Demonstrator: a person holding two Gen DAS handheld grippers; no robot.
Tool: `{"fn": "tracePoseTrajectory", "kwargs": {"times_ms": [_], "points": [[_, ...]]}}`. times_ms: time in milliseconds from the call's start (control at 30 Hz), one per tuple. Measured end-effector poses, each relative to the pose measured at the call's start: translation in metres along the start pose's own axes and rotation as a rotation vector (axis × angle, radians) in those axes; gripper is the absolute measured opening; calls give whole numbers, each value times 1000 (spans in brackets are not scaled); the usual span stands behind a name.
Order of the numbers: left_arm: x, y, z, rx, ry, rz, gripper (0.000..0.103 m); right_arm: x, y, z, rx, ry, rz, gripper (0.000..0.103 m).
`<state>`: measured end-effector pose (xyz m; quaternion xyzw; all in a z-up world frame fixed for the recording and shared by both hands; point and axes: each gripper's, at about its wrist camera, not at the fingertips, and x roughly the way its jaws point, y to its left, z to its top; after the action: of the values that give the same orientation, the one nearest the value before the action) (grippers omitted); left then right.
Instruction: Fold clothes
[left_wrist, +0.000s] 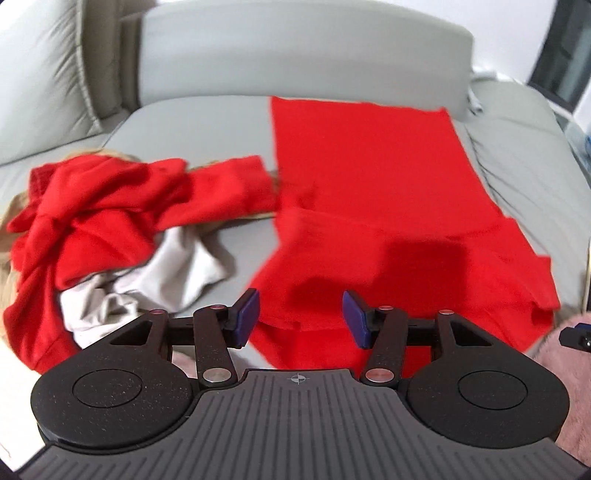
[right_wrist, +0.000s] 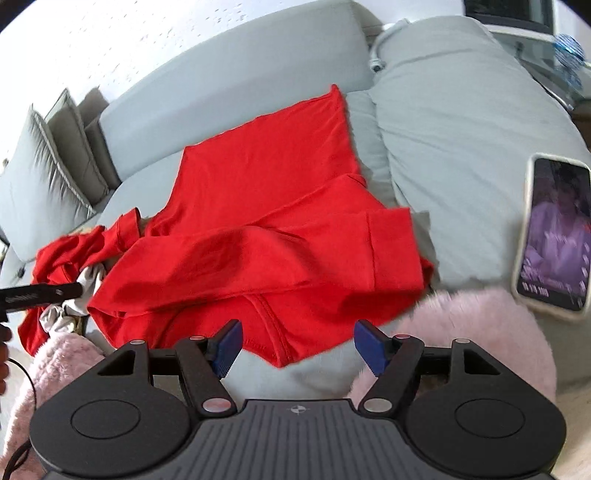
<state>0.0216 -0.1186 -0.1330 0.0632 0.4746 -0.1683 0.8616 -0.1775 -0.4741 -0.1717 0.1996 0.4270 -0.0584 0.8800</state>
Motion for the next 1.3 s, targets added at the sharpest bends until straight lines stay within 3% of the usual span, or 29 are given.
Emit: {"fn": "tracePoseTrajectory", "kwargs": {"times_ms": [233, 433, 533, 567, 600, 700, 867, 900, 933, 967, 1000, 1233, 1300], "points": [[29, 33, 6, -88, 25, 41, 56, 20, -7, 31, -78, -18, -99, 68], [61, 36, 16, -56, 78, 45, 56, 30, -17, 38, -117, -9, -158, 62], [89, 28, 18, 26, 174, 30, 53, 35, -25, 46, -96, -12, -187, 62], [96, 24, 17, 55, 204, 22, 42, 39, -32, 52, -74, -9, -201, 62], [101, 22, 16, 77, 223, 21, 16, 43, -35, 56, -60, -6, -205, 62], [106, 17, 13, 111, 254, 32, 7, 57, -42, 65, -49, 26, -212, 61], [95, 35, 8, -69, 270, 31, 6, 85, -53, 74, -21, 106, -213, 61], [93, 40, 4, -97, 266, 29, 6, 90, -57, 76, -2, 123, -204, 52], [92, 42, 2, -110, 260, 26, 6, 91, -58, 76, 8, 125, -197, 24], [91, 43, 1, -117, 257, 25, 6, 90, -58, 78, 11, 116, -180, 11], [90, 45, 0, -131, 252, 18, 7, 85, -52, 80, -31, 83, -202, 6], [90, 48, -3, -146, 240, 26, 8, 69, -18, 88, -216, -80, -273, 4], [90, 50, -2, -145, 242, 30, 23, 78, -17, 88, -231, -51, -276, 8]]}}
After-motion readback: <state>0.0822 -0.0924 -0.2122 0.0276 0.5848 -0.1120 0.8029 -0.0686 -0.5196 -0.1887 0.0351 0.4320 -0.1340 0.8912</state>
